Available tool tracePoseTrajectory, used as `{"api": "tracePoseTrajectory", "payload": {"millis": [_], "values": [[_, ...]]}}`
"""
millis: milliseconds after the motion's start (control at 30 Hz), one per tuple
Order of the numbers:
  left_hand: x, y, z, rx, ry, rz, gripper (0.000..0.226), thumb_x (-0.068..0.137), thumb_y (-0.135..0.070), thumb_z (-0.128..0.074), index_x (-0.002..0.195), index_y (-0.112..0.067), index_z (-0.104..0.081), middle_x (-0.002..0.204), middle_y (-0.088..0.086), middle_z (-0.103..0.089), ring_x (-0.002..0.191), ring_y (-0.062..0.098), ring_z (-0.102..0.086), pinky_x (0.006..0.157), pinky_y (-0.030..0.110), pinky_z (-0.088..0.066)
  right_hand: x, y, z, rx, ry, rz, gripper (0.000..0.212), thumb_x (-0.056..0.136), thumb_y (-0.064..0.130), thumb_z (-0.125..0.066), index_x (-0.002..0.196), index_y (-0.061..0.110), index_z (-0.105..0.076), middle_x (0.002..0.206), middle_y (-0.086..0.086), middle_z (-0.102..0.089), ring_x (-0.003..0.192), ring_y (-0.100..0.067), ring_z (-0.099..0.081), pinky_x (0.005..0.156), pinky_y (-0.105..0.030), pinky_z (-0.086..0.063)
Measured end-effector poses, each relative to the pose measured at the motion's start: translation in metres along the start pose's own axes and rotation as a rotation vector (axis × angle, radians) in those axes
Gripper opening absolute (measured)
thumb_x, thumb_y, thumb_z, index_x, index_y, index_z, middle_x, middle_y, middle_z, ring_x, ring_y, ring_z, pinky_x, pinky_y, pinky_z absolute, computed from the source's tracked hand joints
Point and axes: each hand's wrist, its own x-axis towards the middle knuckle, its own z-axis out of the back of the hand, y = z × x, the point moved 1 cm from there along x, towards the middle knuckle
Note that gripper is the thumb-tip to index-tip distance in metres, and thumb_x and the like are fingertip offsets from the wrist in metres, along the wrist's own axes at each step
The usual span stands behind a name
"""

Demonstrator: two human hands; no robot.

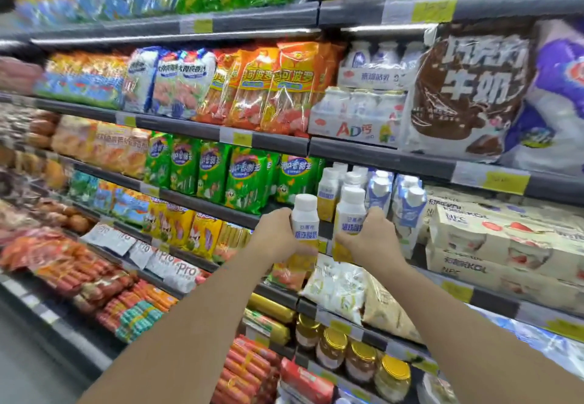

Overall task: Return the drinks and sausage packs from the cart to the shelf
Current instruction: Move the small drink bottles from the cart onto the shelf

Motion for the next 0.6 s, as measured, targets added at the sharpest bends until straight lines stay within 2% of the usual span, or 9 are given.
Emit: {"api": "tracePoseTrajectory", "payload": {"millis": [133, 300, 433, 500, 600], "values": [[0.032, -0.004, -0.001, -0.017, -0.033, -0.022, 0.055, 0.057, -0.034, -0.094, 0.101, -0.022, -0.065, 0.094, -0.007, -0.072, 0.088, 0.013, -0.069, 0.078, 0.033, -0.057, 0.019, 0.001, -0.010, 0.031, -0.012, -0.005, 0.044, 0.079, 0.026, -0.077, 0.102, 0.010, -0.044, 0.090, -0.004, -0.058, 0.082, -0.021, -0.059, 0.065, -0.032, -0.047], [0.078, -0.004, -0.006, -0.053, -0.018, -0.045, 0.056, 0.056, -0.033, -0.094, 0.101, -0.022, -0.063, 0.093, -0.008, -0.071, 0.086, 0.013, -0.067, 0.076, 0.033, -0.057, 0.041, -0.001, -0.030, 0.023, -0.037, -0.044, 0.041, 0.082, 0.028, -0.074, 0.105, 0.011, -0.044, 0.096, -0.004, -0.062, 0.086, -0.020, -0.063, 0.057, -0.027, -0.046], [0.113, 0.002, -0.013, -0.026, 0.020, -0.102, 0.059, 0.056, -0.034, -0.093, 0.104, -0.021, -0.061, 0.098, -0.002, -0.072, 0.091, 0.020, -0.068, 0.082, 0.040, -0.058, 0.057, 0.005, -0.047, -0.021, -0.086, -0.114, 0.043, 0.083, 0.026, -0.075, 0.108, 0.013, -0.042, 0.097, -0.002, -0.062, 0.089, -0.022, -0.062, 0.062, -0.029, -0.050], [0.128, 0.007, -0.018, -0.020, 0.040, -0.132, 0.060, 0.057, -0.036, -0.093, 0.106, -0.019, -0.061, 0.099, -0.001, -0.071, 0.092, 0.022, -0.067, 0.083, 0.041, -0.057, 0.062, 0.008, -0.054, -0.061, -0.114, -0.163, 0.044, 0.084, 0.027, -0.075, 0.109, 0.013, -0.041, 0.095, -0.001, -0.061, 0.091, -0.024, -0.063, 0.065, -0.034, -0.052], [0.145, 0.015, -0.028, -0.050, 0.084, -0.144, 0.063, 0.056, -0.036, -0.094, 0.107, -0.019, -0.061, 0.100, -0.001, -0.070, 0.093, 0.022, -0.067, 0.085, 0.040, -0.057, 0.067, 0.010, -0.064, -0.069, -0.158, -0.221, 0.049, 0.087, 0.023, -0.074, 0.120, 0.006, -0.042, 0.091, 0.001, -0.056, 0.088, -0.021, -0.062, 0.064, -0.030, -0.046]]}}
